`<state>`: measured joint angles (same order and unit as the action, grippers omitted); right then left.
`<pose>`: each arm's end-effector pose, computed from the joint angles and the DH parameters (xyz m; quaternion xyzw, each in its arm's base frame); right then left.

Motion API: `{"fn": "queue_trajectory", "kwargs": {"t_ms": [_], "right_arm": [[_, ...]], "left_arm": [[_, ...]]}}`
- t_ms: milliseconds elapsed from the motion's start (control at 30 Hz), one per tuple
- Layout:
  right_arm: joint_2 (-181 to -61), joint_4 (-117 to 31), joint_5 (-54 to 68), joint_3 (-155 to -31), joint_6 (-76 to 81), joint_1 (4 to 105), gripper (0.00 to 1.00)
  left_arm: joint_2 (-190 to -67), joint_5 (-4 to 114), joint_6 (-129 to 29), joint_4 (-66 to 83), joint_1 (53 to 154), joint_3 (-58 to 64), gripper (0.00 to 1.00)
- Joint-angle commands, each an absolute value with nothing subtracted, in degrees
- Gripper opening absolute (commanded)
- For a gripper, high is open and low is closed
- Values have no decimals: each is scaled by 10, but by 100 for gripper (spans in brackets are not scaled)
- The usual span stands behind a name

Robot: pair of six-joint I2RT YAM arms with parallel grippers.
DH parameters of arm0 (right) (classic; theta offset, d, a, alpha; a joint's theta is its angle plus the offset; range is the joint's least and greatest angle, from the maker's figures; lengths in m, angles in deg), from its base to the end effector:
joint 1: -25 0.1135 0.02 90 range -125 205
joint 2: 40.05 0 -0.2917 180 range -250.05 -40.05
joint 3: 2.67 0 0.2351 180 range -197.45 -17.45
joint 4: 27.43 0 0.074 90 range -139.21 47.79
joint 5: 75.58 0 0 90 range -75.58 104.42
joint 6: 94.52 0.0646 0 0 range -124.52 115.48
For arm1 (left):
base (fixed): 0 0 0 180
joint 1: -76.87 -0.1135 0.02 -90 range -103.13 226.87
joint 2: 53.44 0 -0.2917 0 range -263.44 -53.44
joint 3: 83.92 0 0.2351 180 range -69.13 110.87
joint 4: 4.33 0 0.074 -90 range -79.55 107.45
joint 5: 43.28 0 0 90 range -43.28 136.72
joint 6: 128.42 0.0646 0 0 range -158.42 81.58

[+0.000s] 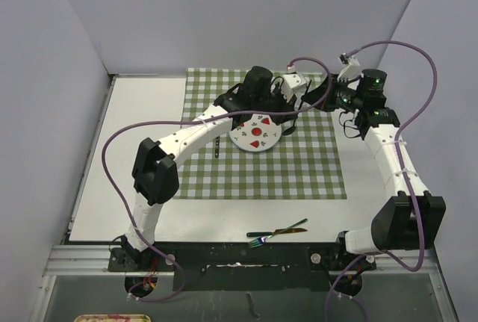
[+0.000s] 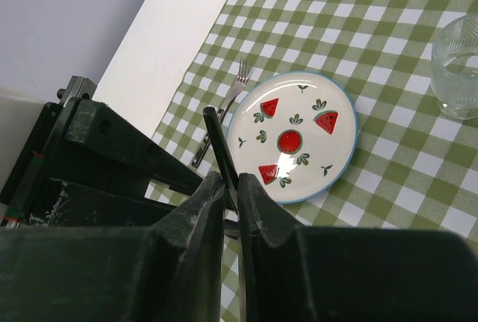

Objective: Set the dinner table for one person
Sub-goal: Place the spoon on the napkin.

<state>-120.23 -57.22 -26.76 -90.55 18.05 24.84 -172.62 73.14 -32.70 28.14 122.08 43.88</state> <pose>0.3170 0.0416 0.3863 -0.0396 0.8000 0.3878 0.4562 0.3426 -0.3859 0.3501 0.4634 0.6829 -0.3597 0.4354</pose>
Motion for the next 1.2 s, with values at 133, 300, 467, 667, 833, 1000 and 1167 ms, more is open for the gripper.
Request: {"fn": "queue_trajectory", "kwargs": {"t_ms": [133, 300, 467, 667, 833, 1000, 1167], "right_arm": [[-1202, -523, -286, -906, 187, 265, 0], [-1206, -527, -282, -912, 180, 269, 0], [-1204, -529, -277, -910, 174, 272, 0], [-1201, -531, -274, -911, 172, 272, 0], [-1198, -532, -274, -914, 172, 272, 0], [-1197, -532, -275, -914, 171, 272, 0], [-1195, -532, -279, -913, 171, 273, 0]], "left_arm": [[-1755, 763, -334, 298, 1237, 513, 14], [-1760, 772, -339, 311, 1243, 535, 22], [-1751, 776, -338, 312, 1245, 524, 26], [-1734, 776, -334, 307, 1244, 500, 28], [-1728, 773, -332, 305, 1243, 491, 28], [-1725, 777, -342, 304, 1242, 493, 30], [-1733, 786, -349, 311, 1239, 511, 37]]}}
